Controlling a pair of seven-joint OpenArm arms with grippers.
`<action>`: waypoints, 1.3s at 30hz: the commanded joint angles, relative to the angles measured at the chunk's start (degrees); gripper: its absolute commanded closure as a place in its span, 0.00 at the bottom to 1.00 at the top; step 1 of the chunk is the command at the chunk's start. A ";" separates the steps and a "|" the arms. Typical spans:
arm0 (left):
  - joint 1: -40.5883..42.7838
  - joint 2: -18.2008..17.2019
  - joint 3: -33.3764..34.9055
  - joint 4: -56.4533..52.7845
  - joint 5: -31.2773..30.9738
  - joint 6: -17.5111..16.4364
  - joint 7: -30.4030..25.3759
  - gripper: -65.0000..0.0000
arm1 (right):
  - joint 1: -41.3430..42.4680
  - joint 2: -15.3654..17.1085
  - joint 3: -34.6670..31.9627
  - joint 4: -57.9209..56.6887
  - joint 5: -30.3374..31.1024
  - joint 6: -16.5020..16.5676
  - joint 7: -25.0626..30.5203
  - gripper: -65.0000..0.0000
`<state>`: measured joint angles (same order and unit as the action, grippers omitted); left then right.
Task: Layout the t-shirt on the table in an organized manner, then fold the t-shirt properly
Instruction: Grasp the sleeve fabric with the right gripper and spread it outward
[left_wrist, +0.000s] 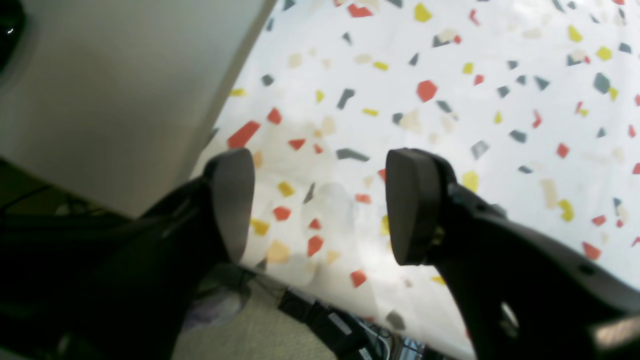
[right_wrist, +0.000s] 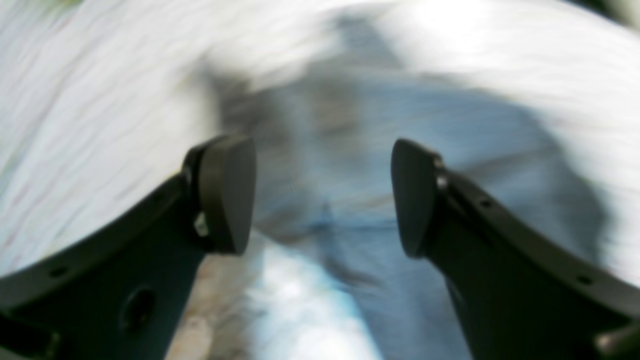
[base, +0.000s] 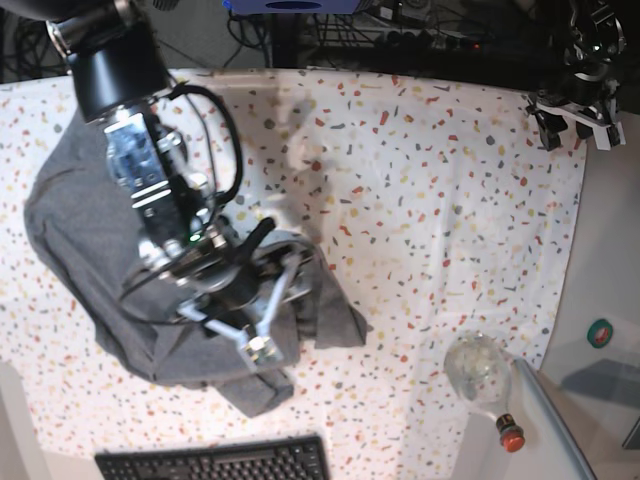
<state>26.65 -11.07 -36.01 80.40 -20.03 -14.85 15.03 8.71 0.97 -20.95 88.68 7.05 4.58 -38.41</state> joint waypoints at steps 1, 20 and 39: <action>0.29 -0.93 -0.43 1.23 -0.50 0.13 -1.18 0.40 | 1.62 0.30 -1.86 -1.87 -0.85 -0.58 1.27 0.40; 2.14 -0.93 -0.69 2.10 -0.50 0.13 -1.18 0.40 | 17.36 -9.02 -3.27 -44.42 -0.76 -0.49 16.92 0.40; 2.14 -0.84 -0.87 1.14 -0.50 0.13 -1.18 0.40 | 13.84 -8.84 -12.68 -41.61 -0.76 -0.40 16.92 1.00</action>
<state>28.42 -11.03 -36.36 80.97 -20.03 -14.92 14.81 21.06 -7.46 -33.76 46.26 6.00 4.49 -22.50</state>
